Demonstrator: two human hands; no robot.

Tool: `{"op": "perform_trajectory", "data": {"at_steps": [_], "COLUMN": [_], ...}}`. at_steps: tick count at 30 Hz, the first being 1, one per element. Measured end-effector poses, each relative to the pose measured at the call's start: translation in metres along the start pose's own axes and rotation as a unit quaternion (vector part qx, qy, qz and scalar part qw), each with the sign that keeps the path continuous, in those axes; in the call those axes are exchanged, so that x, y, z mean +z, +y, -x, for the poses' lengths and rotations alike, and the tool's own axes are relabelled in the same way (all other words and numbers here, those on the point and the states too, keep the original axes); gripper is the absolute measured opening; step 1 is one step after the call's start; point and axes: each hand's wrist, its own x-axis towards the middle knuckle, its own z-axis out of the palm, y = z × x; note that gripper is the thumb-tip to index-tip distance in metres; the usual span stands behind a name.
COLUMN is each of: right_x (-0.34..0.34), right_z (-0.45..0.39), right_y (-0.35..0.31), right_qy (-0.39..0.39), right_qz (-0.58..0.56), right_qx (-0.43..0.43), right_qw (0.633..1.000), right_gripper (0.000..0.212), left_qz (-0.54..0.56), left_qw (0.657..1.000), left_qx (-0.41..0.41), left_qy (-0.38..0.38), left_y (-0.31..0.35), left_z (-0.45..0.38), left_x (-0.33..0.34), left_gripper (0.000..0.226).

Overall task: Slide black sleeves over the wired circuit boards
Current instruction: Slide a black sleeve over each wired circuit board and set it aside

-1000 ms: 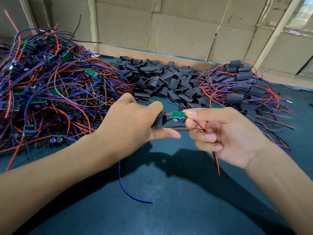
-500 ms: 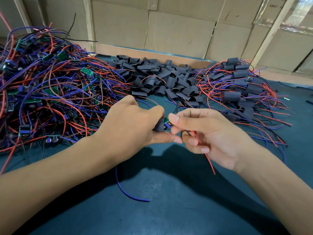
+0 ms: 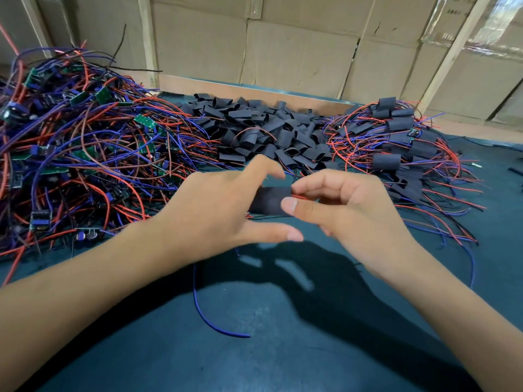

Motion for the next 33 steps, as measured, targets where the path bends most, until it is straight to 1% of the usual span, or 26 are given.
{"op": "perform_trajectory", "data": {"at_steps": [2,4,6,8,10,11,14,16,17,18,19,21,22,23,24,25,27,28,29,31,33], "right_x": [-0.011,-0.030,-0.055,-0.078,-0.097,-0.104,-0.111,-0.106,-0.101,-0.096,-0.090,-0.074,-0.063,-0.052,-0.040,-0.028,-0.009,-0.004,-0.003,-0.006,-0.015], "right_z": [-0.006,-0.014,-0.023,-0.030,-0.032,-0.033,-0.034,-0.035,-0.036,-0.037,-0.036,-0.031,-0.027,-0.023,-0.018,-0.014,-0.009,-0.008,-0.009,-0.011,-0.013], "right_y": [0.005,0.011,0.021,0.031,0.039,0.043,0.055,0.058,0.058,0.057,0.055,0.047,0.041,0.035,0.030,0.028,0.028,0.031,0.034,0.041,0.042], "right_qy": [0.052,0.127,0.205,0.247,0.246,0.234,0.192,0.186,0.195,0.207,0.221,0.233,0.222,0.195,0.155,0.107,0.012,-0.026,-0.053,-0.066,-0.039], "right_qz": [0.029,0.069,0.149,0.250,0.332,0.359,0.413,0.466,0.480,0.476,0.456,0.376,0.333,0.308,0.312,0.341,0.416,0.431,0.426,0.391,0.377], "right_qx": [-0.026,-0.047,-0.041,0.002,0.071,0.109,0.205,0.226,0.209,0.169,0.109,-0.035,-0.096,-0.143,-0.177,-0.201,-0.227,-0.231,-0.235,-0.238,-0.249], "right_qw": [0.998,0.988,0.966,0.936,0.908,0.897,0.867,0.835,0.830,0.838,0.855,0.896,0.911,0.920,0.921,0.912,0.881,0.872,0.872,0.887,0.891], "right_gripper": [0.014,0.016,0.017,0.026,0.028,0.027,0.033,0.041,0.043,0.042,0.039,0.032,0.029,0.030,0.033,0.039,0.047,0.044,0.037,0.023,0.019], "left_qz": [0.091,0.129,0.141,0.106,0.064,0.067,0.118,0.127,0.126,0.124,0.122,0.131,0.141,0.154,0.169,0.181,0.186,0.190,0.198,0.211,0.194], "left_qw": [0.994,0.986,0.979,0.979,0.980,0.978,0.973,0.975,0.976,0.977,0.979,0.981,0.982,0.981,0.980,0.979,0.979,0.979,0.977,0.975,0.980], "left_qx": [0.003,-0.003,-0.017,0.008,0.059,0.073,0.060,0.038,0.033,0.035,0.039,0.046,0.046,0.045,0.043,0.048,0.066,0.072,0.074,0.061,0.041], "left_qy": [-0.061,-0.102,-0.144,-0.173,-0.180,-0.182,-0.186,-0.181,-0.177,-0.170,-0.160,-0.133,-0.120,-0.108,-0.097,-0.083,-0.048,-0.032,-0.019,-0.011,-0.025], "left_y": [-0.018,-0.036,-0.047,-0.052,-0.050,-0.049,-0.048,-0.048,-0.048,-0.047,-0.046,-0.044,-0.042,-0.041,-0.039,-0.037,-0.034,-0.034,-0.033,-0.034,-0.037], "left_z": [-0.002,-0.002,-0.001,-0.001,-0.002,-0.002,-0.001,-0.001,-0.001,-0.001,-0.001,0.000,0.000,0.000,0.000,0.000,-0.001,-0.001,-0.001,-0.002,-0.004], "left_x": [-0.002,-0.004,-0.003,-0.001,0.001,0.001,0.001,-0.001,-0.003,-0.004,-0.004,-0.004,-0.004,-0.003,-0.002,0.000,0.003,0.004,0.004,0.004,0.004], "left_gripper": [0.081,0.076,0.070,0.062,0.052,0.047,0.039,0.039,0.040,0.042,0.043,0.047,0.049,0.052,0.055,0.057,0.061,0.062,0.064,0.068,0.064]}}
